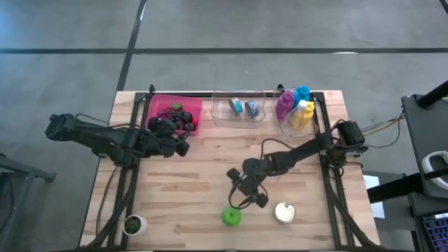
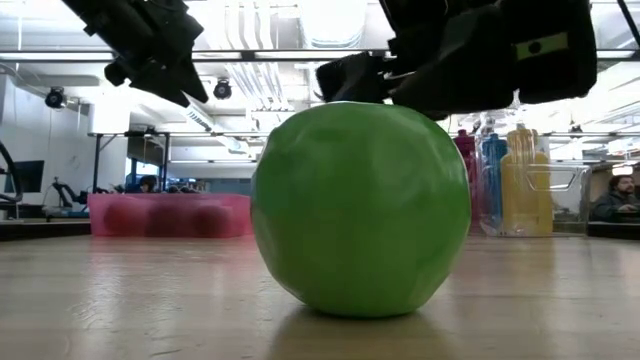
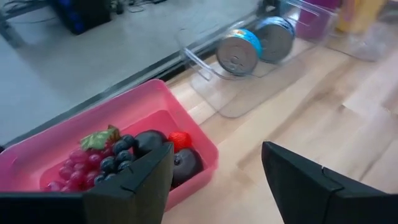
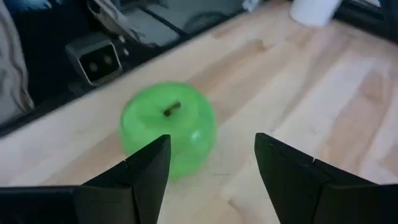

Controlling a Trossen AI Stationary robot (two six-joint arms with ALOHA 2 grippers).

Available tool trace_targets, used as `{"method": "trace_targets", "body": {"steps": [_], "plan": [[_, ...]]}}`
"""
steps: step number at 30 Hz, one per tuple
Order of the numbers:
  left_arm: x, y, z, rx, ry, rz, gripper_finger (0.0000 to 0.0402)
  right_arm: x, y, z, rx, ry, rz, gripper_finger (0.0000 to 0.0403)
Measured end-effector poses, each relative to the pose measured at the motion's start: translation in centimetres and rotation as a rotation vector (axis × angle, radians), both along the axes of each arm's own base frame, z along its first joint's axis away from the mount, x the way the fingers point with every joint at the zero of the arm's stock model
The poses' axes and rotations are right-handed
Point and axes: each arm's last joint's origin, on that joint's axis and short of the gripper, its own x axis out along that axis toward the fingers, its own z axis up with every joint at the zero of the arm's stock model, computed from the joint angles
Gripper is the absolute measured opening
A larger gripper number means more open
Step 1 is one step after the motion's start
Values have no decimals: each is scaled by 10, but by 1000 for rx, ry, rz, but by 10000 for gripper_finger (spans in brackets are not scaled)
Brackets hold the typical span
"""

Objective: Pick & Place Food Item
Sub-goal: Put the green apple into the pink bin

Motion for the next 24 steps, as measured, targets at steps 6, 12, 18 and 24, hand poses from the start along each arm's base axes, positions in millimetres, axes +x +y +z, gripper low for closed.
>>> {"method": "trace_targets", "body": {"steps": [6,12,18,24], "plan": [[6,-6,2,-17,36,-165,244,-15,-7,25,-104,37,-123,228],[17,-20,4,28,59,-369,244,-34,-15,48,-173,28,-234,228],[28,-38,3,67,77,-618,239,-57,-28,61,-250,-38,-449,228],[47,-53,-3,87,38,-769,238,-83,-36,72,-217,-81,-553,228]]}}
